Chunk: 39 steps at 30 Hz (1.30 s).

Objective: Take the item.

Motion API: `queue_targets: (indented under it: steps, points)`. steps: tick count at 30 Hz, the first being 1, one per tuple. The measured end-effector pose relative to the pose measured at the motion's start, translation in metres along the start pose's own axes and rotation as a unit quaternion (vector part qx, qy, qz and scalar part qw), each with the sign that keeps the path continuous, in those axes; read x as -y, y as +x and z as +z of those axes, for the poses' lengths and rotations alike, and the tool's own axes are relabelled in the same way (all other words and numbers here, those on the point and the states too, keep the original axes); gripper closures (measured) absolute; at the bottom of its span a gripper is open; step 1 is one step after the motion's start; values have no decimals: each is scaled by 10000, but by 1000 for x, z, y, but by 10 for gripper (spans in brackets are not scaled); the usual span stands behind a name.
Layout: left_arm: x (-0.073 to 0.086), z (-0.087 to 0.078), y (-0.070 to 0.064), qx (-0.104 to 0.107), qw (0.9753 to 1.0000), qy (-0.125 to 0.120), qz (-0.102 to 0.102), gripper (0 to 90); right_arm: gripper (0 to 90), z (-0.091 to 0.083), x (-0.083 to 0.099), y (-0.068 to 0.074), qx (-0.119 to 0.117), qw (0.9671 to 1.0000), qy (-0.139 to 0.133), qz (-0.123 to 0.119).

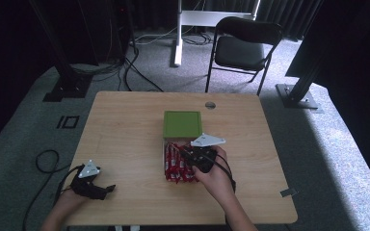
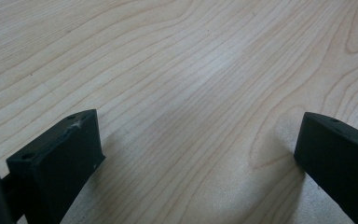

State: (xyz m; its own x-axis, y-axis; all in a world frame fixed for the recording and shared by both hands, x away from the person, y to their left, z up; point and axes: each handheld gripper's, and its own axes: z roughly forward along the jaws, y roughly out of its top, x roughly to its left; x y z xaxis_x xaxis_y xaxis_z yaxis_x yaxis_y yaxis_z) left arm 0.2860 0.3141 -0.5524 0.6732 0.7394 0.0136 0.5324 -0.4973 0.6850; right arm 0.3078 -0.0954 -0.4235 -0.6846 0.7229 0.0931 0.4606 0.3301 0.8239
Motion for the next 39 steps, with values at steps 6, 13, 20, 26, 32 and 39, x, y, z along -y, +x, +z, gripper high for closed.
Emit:
queue_targets:
  steps: [6, 13, 20, 26, 32, 39]
  points:
    - [0, 0, 0, -1, 10000, -2, -1, 16, 786, -17, -4, -1, -63, 9997, -232, 50]
    - [0, 0, 0, 0, 10000, 0, -1, 16, 787, -36, -9, -11, 153, 9985, -514, 106]
    - [0, 0, 0, 0, 10000, 0, 0, 16, 786, -47, -5, -32, 733, 9931, -846, 347]
    - [0, 0, 0, 0, 10000, 0, 1, 15, 786, -48, 3, -51, 1181, 9869, -943, 556]
    - [0, 0, 0, -4, 10000, -2, 8, 16, 786, -42, 14, -69, 1654, 9776, -1040, 778]
    - [0, 0, 0, -3, 10000, -4, 2, 16, 786, -25, 29, -87, 1989, 9684, -1095, 1035]
